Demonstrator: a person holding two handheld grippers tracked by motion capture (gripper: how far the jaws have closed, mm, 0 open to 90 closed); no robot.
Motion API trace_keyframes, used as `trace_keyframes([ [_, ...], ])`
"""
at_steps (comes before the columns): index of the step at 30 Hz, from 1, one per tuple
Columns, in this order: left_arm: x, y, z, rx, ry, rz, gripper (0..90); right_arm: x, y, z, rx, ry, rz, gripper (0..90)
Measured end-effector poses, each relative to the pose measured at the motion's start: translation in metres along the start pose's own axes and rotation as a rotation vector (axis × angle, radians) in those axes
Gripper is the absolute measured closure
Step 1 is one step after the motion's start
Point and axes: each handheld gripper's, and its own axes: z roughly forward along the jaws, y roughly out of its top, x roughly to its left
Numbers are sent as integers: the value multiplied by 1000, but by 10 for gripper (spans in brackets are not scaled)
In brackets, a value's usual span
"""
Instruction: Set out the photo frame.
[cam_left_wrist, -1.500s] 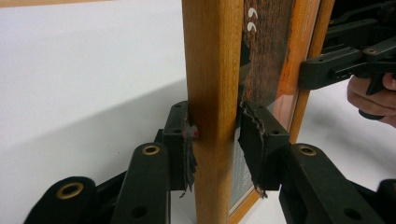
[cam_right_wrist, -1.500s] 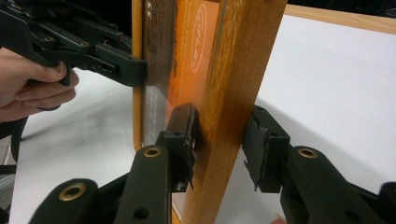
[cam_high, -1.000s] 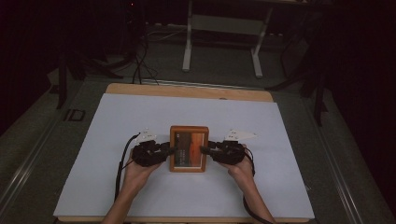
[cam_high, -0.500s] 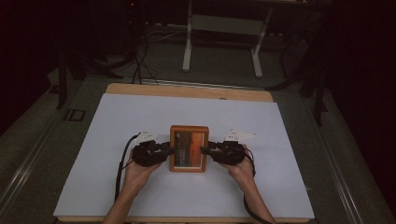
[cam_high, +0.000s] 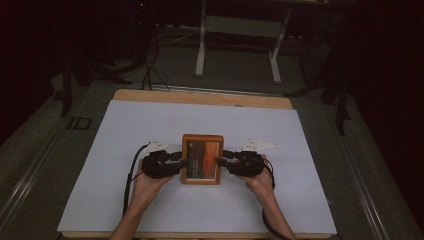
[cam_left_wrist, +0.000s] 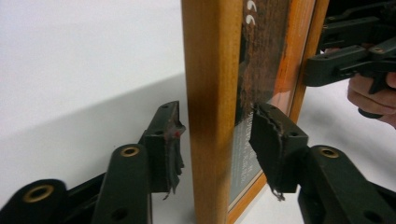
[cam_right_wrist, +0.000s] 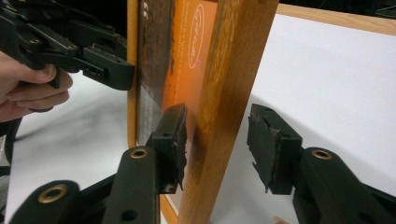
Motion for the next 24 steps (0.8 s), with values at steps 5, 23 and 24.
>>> trace_keyframes([
  [5,2,0,-6,-12,13,-4,499,1,3,-7,-4,4,-2,528],
  [23,6,3,-39,-45,137,61,475,-6,3,-40,50,-82,-23,436],
  [24,7,3,-39,-41,144,63,473,-7,2,-41,66,-90,-19,420],
])
